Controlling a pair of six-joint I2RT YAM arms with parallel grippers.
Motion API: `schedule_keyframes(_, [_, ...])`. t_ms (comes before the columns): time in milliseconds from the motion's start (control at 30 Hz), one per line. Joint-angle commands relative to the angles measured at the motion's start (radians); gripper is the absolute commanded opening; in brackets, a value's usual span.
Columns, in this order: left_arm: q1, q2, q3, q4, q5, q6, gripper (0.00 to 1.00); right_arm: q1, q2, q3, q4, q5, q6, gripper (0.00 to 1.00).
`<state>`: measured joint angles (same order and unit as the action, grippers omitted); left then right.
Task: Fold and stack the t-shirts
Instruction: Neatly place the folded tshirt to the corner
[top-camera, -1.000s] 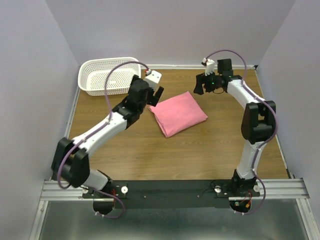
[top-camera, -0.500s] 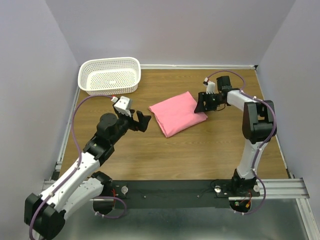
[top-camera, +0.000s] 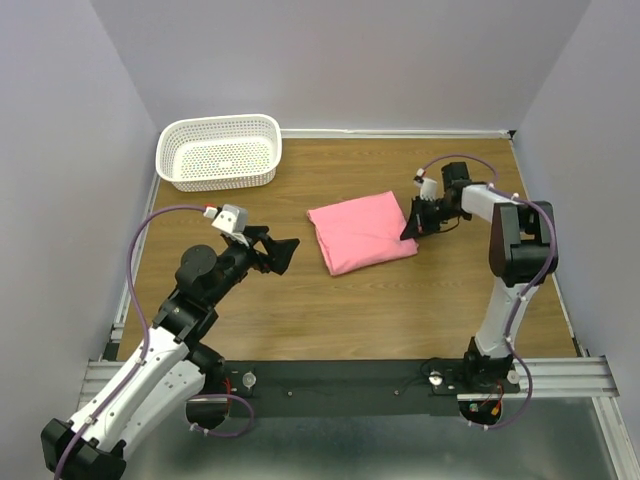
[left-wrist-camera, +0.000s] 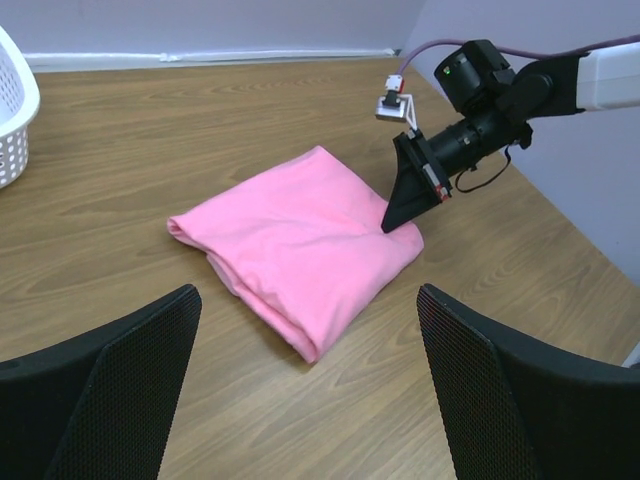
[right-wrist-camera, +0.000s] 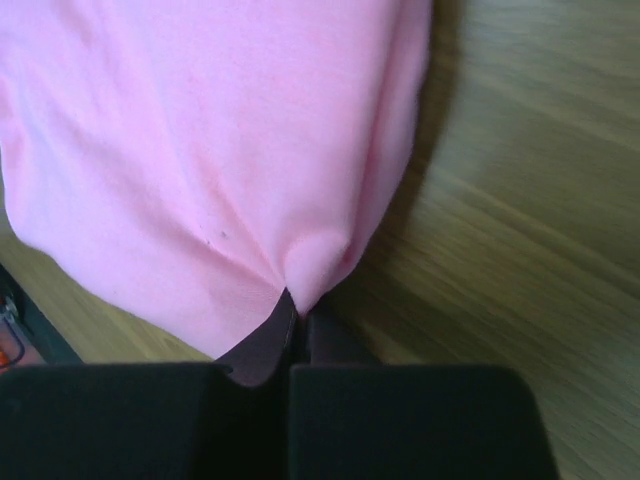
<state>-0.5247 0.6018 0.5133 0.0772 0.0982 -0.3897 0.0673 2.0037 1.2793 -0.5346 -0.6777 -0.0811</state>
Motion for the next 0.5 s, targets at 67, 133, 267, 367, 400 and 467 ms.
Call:
schedule_keyframes(67, [0.003,-0.005,-0.010,0.004,0.046,-0.015,0.96,-0.205,-0.013,0.118,-0.041,0.095,-0.035,0.01])
schedule_keyframes(133, [0.003,-0.002,-0.012,0.009,0.049,-0.014,0.96,-0.268,0.006,0.161,-0.045,0.116,-0.063,0.01])
schedule_keyframes(267, [0.005,0.007,-0.016,0.024,0.064,-0.014,0.96,-0.395,0.111,0.305,-0.109,0.234,-0.187,0.01])
schedule_keyframes(367, [0.003,0.021,-0.018,0.030,0.070,-0.012,0.96,-0.446,0.177,0.438,-0.142,0.299,-0.220,0.01])
schedule_keyframes(400, [0.003,0.029,-0.016,0.032,0.077,-0.011,0.96,-0.454,0.220,0.469,-0.145,0.320,-0.221,0.01])
schedule_keyframes(467, [0.003,0.036,-0.015,0.033,0.086,-0.008,0.96,-0.463,0.256,0.564,-0.151,0.398,-0.233,0.04])
